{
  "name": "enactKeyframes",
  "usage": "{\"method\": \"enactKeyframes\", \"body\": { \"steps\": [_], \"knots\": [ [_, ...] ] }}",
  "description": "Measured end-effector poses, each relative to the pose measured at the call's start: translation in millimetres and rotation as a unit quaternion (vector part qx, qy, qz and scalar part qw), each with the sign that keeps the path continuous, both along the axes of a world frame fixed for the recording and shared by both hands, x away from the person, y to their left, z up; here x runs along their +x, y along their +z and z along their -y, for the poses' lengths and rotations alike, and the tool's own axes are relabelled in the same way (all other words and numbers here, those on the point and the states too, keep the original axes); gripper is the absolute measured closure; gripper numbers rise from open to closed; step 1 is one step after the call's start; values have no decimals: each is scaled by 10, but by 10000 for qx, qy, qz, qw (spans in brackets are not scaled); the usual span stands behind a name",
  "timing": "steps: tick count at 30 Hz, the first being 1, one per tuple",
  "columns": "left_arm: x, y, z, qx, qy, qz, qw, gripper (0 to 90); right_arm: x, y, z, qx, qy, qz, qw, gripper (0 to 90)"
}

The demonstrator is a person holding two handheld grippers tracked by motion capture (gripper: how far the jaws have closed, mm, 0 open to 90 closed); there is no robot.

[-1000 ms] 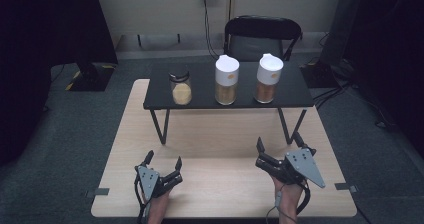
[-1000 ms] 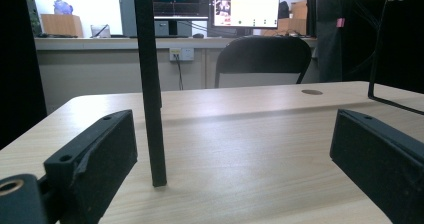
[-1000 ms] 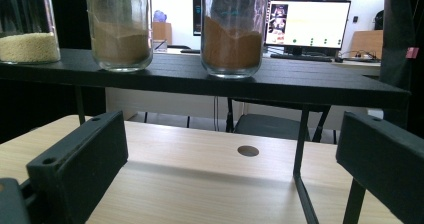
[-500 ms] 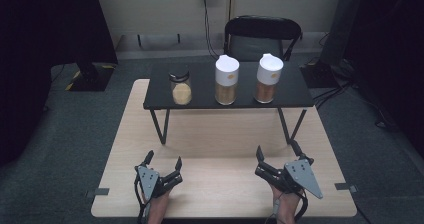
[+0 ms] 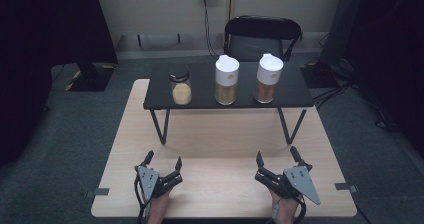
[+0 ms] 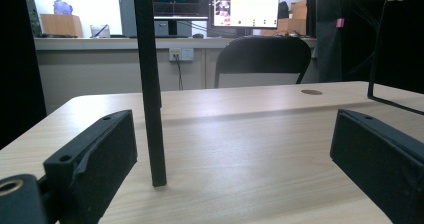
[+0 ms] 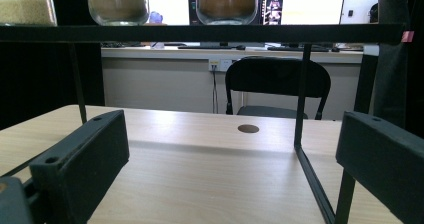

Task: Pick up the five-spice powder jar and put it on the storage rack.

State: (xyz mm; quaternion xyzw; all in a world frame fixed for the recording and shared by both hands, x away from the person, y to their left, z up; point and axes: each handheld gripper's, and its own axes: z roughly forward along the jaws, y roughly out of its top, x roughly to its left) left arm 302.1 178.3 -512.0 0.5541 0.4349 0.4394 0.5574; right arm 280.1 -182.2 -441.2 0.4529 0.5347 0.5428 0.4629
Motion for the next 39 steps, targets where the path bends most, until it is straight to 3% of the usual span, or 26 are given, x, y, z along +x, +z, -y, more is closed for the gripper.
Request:
{"method": "enactKeyframes", "body": {
  "steps": [14, 39],
  "knots": [
    [-1, 0, 0, -1, 5, 1, 10000, 41, 8, -203, -13, -89, 34, -22, 10000, 0],
    [-1, 0, -1, -1, 1, -1, 10000, 41, 94, -558, -64, -182, -4, -267, 9995, 0]
  ]
}}
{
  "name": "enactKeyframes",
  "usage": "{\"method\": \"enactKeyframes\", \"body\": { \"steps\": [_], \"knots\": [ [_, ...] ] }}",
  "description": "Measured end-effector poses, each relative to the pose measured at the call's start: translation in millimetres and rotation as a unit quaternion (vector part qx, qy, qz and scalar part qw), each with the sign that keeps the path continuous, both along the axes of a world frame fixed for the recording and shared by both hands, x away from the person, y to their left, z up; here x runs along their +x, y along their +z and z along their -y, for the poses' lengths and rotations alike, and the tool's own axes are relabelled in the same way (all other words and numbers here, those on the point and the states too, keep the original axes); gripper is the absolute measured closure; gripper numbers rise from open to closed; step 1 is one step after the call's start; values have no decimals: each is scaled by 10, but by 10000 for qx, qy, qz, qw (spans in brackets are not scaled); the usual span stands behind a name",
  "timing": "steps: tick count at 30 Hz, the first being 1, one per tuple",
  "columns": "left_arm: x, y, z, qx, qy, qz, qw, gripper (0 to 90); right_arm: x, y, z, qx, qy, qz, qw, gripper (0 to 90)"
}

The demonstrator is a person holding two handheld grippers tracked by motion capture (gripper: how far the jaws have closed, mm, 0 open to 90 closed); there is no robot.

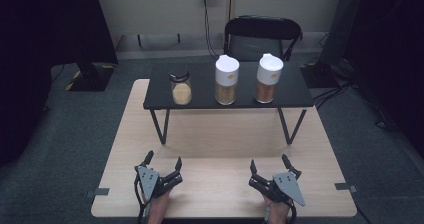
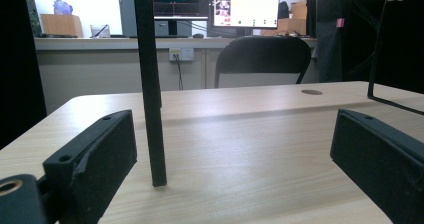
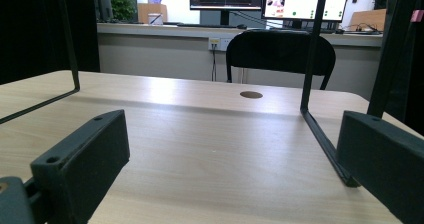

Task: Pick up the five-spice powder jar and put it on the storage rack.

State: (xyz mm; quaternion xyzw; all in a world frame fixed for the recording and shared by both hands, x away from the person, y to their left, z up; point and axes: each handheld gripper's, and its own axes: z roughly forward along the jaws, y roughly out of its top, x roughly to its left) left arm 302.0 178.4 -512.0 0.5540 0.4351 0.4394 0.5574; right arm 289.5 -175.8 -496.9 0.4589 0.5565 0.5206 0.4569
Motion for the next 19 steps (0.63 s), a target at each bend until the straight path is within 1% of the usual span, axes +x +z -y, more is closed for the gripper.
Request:
{"method": "enactKeyframes", "body": {
  "steps": [2, 6, 15, 19],
  "knots": [
    [0, 0, 0, 0, 0, 0, 10000, 40, 18, -46, 6, 0, -13, -75, 10000, 0],
    [0, 0, 0, 0, 0, 1, 10000, 41, 33, -101, 21, -8, -64, -125, 9999, 0],
    [0, -1, 1, -2, 5, 2, 10000, 41, 37, -110, 39, 64, -82, -126, 9999, 0],
    [-1, -1, 1, -1, 7, 1, 10000, 41, 37, -109, 35, 41, -85, -128, 9999, 0]
  ]
}}
